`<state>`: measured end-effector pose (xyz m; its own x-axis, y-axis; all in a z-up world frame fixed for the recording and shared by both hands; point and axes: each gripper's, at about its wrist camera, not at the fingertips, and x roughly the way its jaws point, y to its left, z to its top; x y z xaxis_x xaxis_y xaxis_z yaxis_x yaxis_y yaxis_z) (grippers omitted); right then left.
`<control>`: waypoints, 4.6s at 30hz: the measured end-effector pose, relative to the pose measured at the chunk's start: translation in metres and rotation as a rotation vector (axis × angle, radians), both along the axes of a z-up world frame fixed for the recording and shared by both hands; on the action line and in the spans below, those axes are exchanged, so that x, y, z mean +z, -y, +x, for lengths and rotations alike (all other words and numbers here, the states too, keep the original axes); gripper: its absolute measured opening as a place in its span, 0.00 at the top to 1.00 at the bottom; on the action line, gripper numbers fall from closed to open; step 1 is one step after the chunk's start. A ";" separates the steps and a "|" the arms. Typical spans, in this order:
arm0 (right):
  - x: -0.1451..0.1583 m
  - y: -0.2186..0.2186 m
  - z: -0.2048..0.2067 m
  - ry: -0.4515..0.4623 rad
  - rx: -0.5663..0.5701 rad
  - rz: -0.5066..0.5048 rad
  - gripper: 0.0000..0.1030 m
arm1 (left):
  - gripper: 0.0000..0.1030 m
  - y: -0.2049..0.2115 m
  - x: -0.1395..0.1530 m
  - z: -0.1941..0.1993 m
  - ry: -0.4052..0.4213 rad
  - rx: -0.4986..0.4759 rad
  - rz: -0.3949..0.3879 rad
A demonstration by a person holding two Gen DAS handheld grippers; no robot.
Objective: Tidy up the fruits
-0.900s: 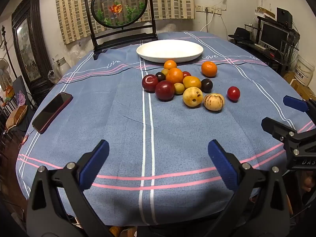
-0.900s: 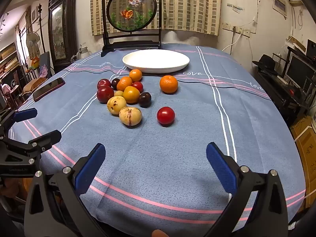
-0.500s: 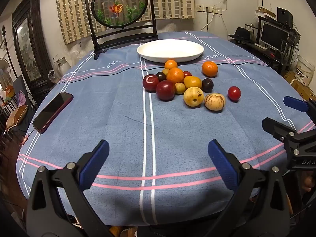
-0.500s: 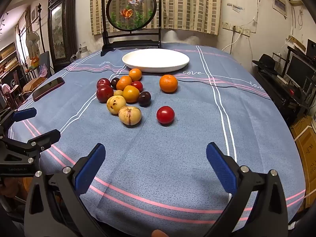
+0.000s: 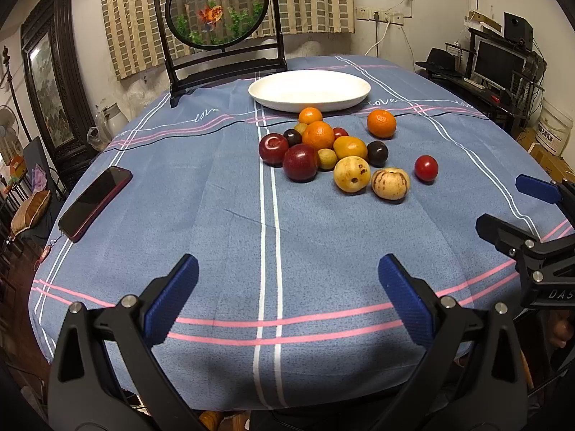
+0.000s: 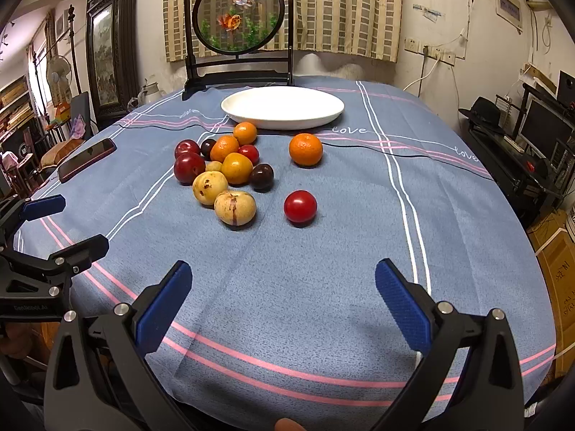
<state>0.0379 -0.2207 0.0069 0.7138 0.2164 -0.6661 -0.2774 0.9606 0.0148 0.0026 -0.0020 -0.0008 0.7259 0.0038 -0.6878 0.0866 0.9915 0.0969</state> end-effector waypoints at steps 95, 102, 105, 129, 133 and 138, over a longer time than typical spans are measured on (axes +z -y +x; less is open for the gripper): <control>0.026 -0.014 0.206 -0.073 0.098 0.197 0.68 | 0.60 -0.024 0.030 0.223 -0.059 -0.231 -0.284; 0.007 -0.040 0.315 -0.174 0.062 0.171 0.68 | 0.60 -0.012 0.021 0.324 -0.129 -0.167 -0.240; -0.004 -0.048 0.338 -0.214 0.065 0.145 0.68 | 0.60 -0.009 0.010 0.357 -0.167 -0.138 -0.217; 0.020 -0.036 0.231 -0.078 0.144 0.093 0.39 | 0.05 -0.042 0.025 0.267 -0.016 -0.063 -0.159; 0.010 -0.033 0.176 -0.094 0.163 0.093 0.39 | 0.04 -0.062 0.009 0.215 -0.016 -0.034 -0.198; -0.002 -0.043 0.112 -0.117 0.197 0.042 0.39 | 0.04 -0.073 -0.018 0.180 -0.083 -0.009 -0.274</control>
